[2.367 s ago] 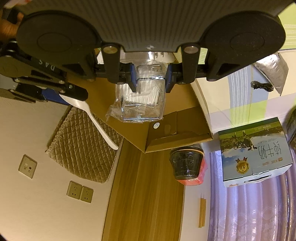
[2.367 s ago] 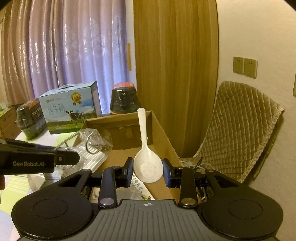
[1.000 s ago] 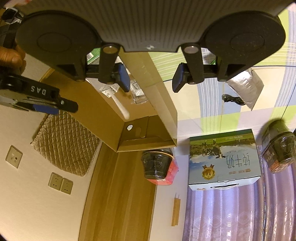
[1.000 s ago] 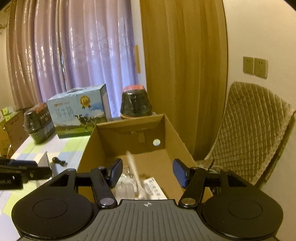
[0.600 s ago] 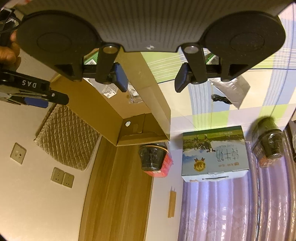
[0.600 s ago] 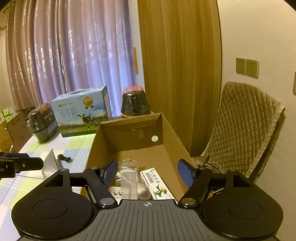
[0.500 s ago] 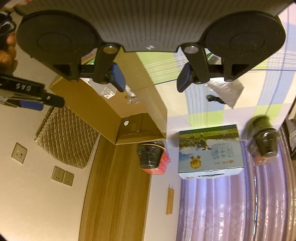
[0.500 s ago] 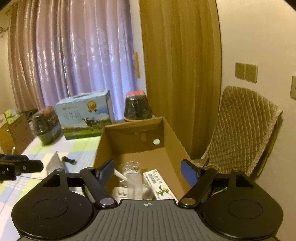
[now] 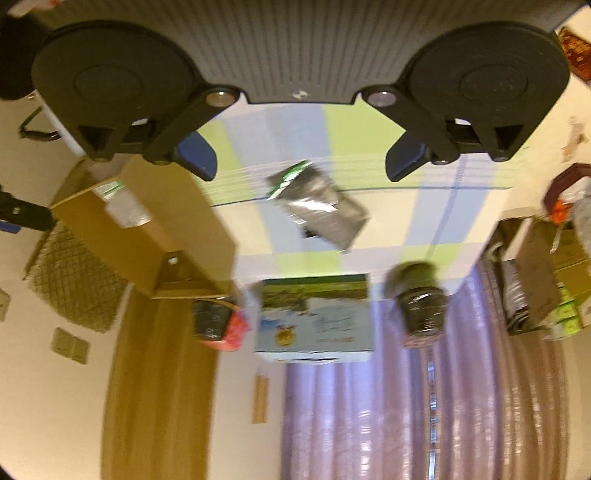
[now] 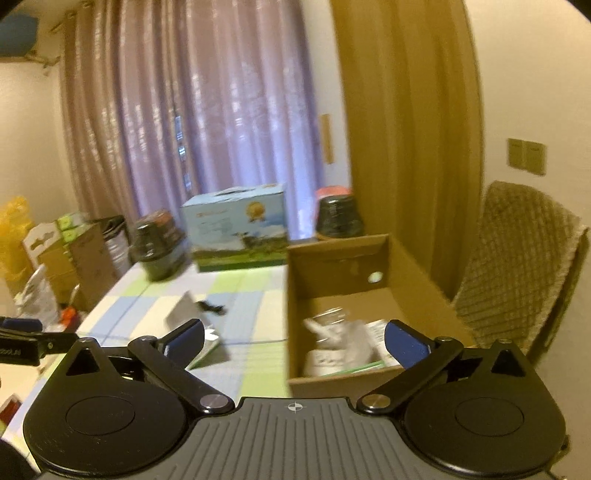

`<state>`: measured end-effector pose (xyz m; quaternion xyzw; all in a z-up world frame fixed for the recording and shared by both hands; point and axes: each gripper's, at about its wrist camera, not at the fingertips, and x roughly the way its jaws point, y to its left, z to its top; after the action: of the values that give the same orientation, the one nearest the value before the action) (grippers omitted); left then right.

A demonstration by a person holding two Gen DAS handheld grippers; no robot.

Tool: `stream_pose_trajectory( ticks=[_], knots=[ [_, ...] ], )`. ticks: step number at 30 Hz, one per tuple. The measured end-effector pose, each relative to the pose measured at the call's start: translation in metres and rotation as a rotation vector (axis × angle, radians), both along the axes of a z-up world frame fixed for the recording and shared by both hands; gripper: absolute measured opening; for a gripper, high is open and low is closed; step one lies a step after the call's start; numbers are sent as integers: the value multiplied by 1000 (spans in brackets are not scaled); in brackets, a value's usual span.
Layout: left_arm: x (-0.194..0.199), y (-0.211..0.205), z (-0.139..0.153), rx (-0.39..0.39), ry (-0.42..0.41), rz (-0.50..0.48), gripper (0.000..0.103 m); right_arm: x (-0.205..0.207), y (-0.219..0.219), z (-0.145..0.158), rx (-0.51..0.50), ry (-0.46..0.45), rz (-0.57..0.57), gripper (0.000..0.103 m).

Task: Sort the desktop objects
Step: 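Move both tools back over the table toward the silver foil bag and cable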

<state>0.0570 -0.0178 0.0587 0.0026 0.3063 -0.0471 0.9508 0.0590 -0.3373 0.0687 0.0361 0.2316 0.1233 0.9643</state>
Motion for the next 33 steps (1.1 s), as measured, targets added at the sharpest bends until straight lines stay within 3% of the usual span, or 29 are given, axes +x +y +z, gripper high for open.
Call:
stream_pose_trajectory(
  ticks=[12,33],
  knots=[
    [-2,65,-22,21,69,130,102,18,82,-26,-72,71,176,101],
    [50,86,-55,-4,120,125,102,63,134,-63,-147,128,254,101]
  ],
)
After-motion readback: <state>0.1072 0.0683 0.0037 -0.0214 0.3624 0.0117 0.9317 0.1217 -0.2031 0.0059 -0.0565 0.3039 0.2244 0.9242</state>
